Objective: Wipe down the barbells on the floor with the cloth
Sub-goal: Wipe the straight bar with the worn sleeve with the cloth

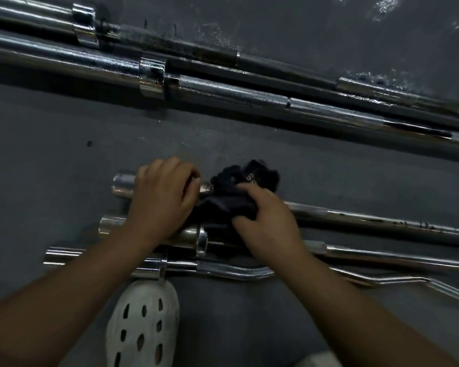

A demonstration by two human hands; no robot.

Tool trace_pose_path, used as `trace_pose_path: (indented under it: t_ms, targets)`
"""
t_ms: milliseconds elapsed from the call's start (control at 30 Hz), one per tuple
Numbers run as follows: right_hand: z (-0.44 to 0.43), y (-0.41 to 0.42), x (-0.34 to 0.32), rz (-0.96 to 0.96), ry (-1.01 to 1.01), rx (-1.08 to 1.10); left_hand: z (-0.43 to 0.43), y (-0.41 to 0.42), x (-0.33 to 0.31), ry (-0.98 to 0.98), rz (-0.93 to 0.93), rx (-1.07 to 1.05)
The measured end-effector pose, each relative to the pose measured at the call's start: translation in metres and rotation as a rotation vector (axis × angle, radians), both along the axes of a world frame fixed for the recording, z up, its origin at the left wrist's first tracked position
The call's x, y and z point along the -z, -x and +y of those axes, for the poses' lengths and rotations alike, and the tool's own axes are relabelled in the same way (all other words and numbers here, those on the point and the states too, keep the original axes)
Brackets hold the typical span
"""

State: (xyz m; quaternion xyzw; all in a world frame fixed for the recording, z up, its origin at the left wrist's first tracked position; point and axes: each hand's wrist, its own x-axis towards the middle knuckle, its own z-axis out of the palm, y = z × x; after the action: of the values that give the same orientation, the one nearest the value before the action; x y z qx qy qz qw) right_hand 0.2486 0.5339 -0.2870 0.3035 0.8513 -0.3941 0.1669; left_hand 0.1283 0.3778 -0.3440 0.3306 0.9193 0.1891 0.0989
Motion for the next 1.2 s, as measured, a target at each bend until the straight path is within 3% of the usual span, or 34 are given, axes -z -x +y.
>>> trace_pose_path:
  t_ms: [100, 233, 300, 367, 433, 533, 600, 700, 833, 900, 967, 1033, 1100, 1133, 1200]
  targets:
    - [0.05, -0.024, -0.004, -0.017, -0.041, 0.087, 0.001, -0.005, 0.003, 0.029, 0.038, 0.011]
    - [0.077, -0.026, 0.017, -0.117, -0.354, 0.552, 0.012, 0.004, 0.009, 0.114, 0.118, 0.084]
    - [0.036, -0.001, 0.022, -0.106, -0.345, 0.397, 0.023, 0.025, 0.011, 0.121, 0.087, 0.119]
    - [-0.005, 0.021, 0.017, 0.029, -0.26, 0.147, 0.034, 0.051, 0.01, 0.078, 0.014, 0.194]
    - [-0.005, 0.03, 0.009, 0.119, -0.152, 0.066, 0.039, 0.067, 0.007, 0.034, 0.005, 0.28]
    - [0.055, 0.004, 0.014, 0.104, -0.298, 0.138, 0.034, 0.051, 0.003, -0.005, 0.016, 0.178]
    - [0.094, -0.022, 0.019, 0.029, -0.455, 0.354, 0.026, 0.028, 0.005, 0.067, 0.08, 0.152]
    - [0.077, -0.015, 0.027, -0.085, -0.474, 0.585, 0.031, 0.033, 0.014, 0.128, 0.167, 0.209]
    - [0.018, 0.038, 0.023, 0.097, -0.352, 0.128, 0.058, 0.071, 0.012, 0.072, 0.179, 0.222]
    - [0.035, 0.041, 0.017, 0.174, -0.271, 0.051, 0.056, 0.071, 0.007, -0.018, 0.153, 0.176]
    - [0.076, 0.021, 0.017, 0.196, -0.344, 0.21, 0.044, 0.058, 0.006, -0.042, 0.091, 0.13]
    - [0.108, -0.008, 0.019, 0.122, -0.464, 0.486, 0.028, 0.041, 0.014, 0.061, 0.101, 0.171]
    - [0.107, -0.015, 0.023, 0.037, -0.418, 0.743, 0.026, 0.044, 0.02, 0.141, 0.118, 0.228]
    - [0.094, -0.005, 0.027, 0.031, -0.366, 0.784, 0.033, 0.052, 0.018, 0.157, 0.125, 0.242]
    - [0.056, 0.029, 0.03, 0.079, -0.295, 0.62, 0.05, 0.071, 0.012, 0.194, 0.122, 0.253]
